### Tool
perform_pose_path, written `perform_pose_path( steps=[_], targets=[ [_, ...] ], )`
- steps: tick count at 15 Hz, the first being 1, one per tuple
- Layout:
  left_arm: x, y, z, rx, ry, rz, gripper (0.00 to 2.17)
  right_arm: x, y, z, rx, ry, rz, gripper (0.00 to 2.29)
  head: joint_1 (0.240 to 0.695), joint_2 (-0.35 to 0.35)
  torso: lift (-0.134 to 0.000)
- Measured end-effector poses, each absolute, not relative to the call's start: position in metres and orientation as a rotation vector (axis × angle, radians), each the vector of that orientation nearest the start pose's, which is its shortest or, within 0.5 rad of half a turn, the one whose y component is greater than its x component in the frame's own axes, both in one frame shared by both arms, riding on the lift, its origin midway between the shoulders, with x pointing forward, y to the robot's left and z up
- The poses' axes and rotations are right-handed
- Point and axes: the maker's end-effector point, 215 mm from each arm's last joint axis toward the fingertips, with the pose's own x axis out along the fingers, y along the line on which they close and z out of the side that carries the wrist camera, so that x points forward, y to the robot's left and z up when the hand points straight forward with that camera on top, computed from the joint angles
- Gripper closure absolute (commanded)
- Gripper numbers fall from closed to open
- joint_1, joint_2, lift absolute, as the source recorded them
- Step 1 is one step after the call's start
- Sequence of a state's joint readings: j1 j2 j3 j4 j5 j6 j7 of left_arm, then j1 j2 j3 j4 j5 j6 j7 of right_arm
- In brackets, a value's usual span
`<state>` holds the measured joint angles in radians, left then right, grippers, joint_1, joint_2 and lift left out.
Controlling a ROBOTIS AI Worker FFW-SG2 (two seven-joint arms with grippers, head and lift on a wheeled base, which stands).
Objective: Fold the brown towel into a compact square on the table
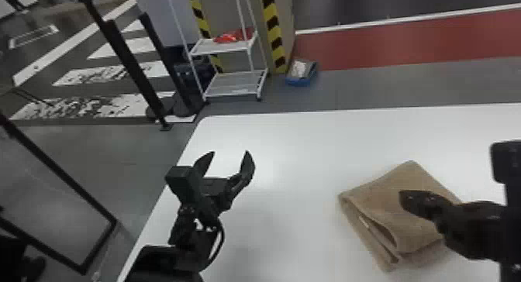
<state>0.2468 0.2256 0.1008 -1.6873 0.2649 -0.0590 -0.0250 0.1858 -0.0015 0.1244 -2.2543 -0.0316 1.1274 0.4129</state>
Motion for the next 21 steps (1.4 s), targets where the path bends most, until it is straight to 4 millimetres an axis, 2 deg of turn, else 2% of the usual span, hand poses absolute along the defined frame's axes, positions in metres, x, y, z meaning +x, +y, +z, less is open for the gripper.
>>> perform_pose_path(
  steps=[2, 4, 6, 8, 10, 13, 19, 21],
  targets=[
    [0.518, 0.343, -0.375, -0.024, 0.049, 0.047, 0.09, 0.417, -0.11, -0.39, 0.188, 0.678, 0.483, 2.04, 0.695, 0.283, -0.125],
    [0.52, 0.344, -0.375, -0.026, 0.048, 0.046, 0.09, 0.391, -0.141, -0.405, 0.241, 0.729, 0.438, 2.04, 0.695, 0.246, -0.125],
    [0.521, 0.344, -0.375, -0.026, 0.048, 0.046, 0.09, 0.372, -0.164, -0.415, 0.285, 0.761, 0.404, 2.04, 0.695, 0.227, -0.125],
    [0.522, 0.344, -0.375, -0.026, 0.051, 0.045, 0.09, 0.367, -0.179, -0.425, 0.304, 0.802, 0.371, 2.04, 0.695, 0.21, -0.125],
    [0.521, 0.344, -0.376, -0.026, 0.053, 0.045, 0.09, 0.378, -0.184, -0.431, 0.305, 0.822, 0.35, 2.04, 0.695, 0.197, -0.125],
    [0.519, 0.344, -0.378, -0.026, 0.056, 0.046, 0.09, 0.405, -0.178, -0.437, 0.28, 0.838, 0.338, 2.04, 0.695, 0.197, -0.125],
    [0.515, 0.351, -0.38, -0.023, 0.059, 0.057, 0.09, 0.46, -0.149, -0.442, 0.211, 0.826, 0.35, 2.04, 0.695, 0.225, -0.125],
    [0.515, 0.353, -0.38, -0.023, 0.058, 0.058, 0.09, 0.481, -0.137, -0.436, 0.18, 0.77, 0.357, 2.04, 0.695, 0.232, -0.125]
  ],
)
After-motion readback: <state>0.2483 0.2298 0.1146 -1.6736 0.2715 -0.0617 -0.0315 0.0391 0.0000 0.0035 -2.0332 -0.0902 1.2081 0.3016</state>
